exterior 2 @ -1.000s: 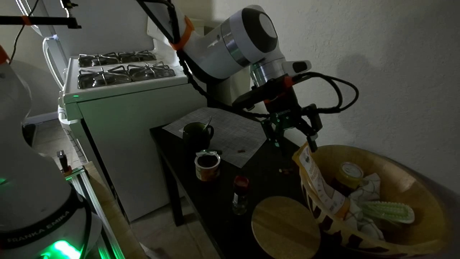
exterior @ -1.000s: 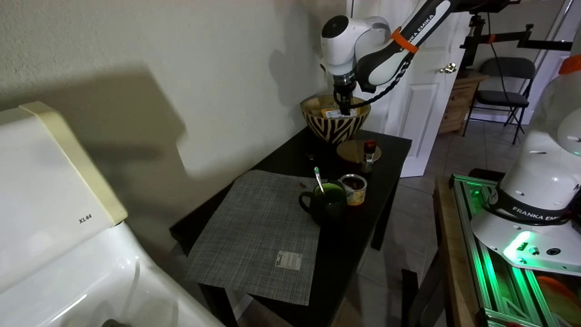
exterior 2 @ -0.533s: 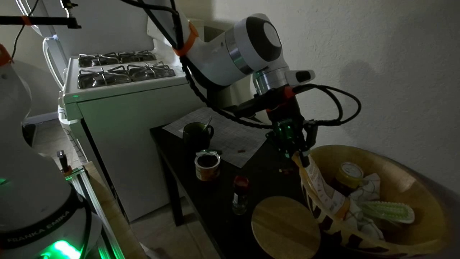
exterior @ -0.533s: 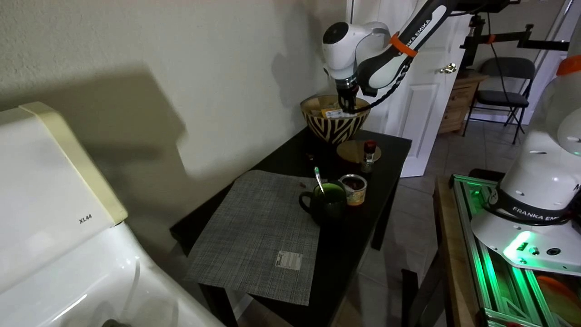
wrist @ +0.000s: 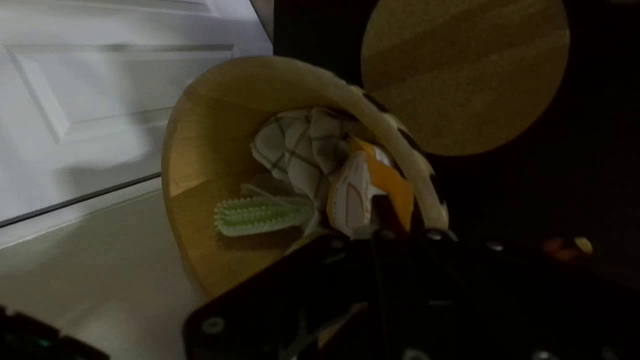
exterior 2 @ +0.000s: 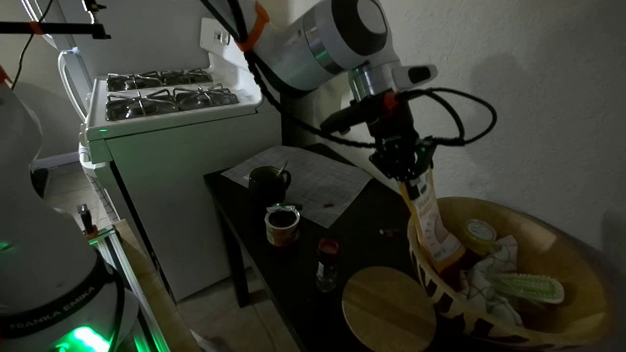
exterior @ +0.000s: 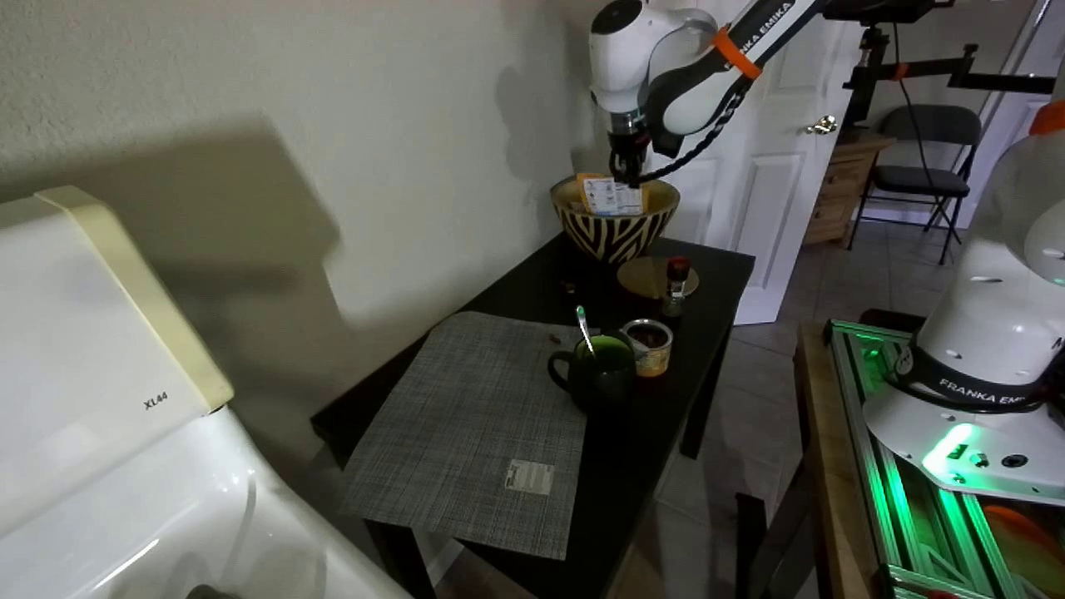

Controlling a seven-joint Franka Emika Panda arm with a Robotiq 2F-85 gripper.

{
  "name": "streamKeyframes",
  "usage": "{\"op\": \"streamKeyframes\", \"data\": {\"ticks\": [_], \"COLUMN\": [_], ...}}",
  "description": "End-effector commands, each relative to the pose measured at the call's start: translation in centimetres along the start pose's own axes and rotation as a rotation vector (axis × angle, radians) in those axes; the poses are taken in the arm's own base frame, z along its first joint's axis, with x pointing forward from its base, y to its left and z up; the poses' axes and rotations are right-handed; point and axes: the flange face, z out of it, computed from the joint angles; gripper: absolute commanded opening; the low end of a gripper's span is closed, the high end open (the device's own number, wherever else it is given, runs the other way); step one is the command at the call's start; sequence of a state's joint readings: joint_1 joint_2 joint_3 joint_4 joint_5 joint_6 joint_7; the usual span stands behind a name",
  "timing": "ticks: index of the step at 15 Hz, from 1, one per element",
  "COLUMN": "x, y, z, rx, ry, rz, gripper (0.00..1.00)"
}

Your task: Remove the white packet from the bowl.

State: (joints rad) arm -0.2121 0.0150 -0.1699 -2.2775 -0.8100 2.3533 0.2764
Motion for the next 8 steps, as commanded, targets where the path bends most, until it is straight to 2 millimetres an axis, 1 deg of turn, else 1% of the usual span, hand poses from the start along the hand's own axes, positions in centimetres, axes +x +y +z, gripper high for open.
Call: {"op": "streamKeyframes", "data": {"ticks": [1, 3, 4, 5, 7, 8], "x": [-0.8, -0.7, -0.7, -0.6, -0.2, 0.2], "y": [1.1, 1.1, 0.6, -0.6, -3.2, -4.8], "z": [-9.0, -14.6, -17.5, -19.7, -23.6, -25.0], "rx": [0.119, 0.179, 0.227, 0.289, 0.414, 0.475], "ry": [0.151, 0.249, 0.285, 0.305, 0.34, 0.343], "rz": [0.065, 0.066, 0.059, 0.047, 0.024, 0.022], "gripper": [0.01, 0.01, 0.01, 0.01, 0.01, 0.01]}}
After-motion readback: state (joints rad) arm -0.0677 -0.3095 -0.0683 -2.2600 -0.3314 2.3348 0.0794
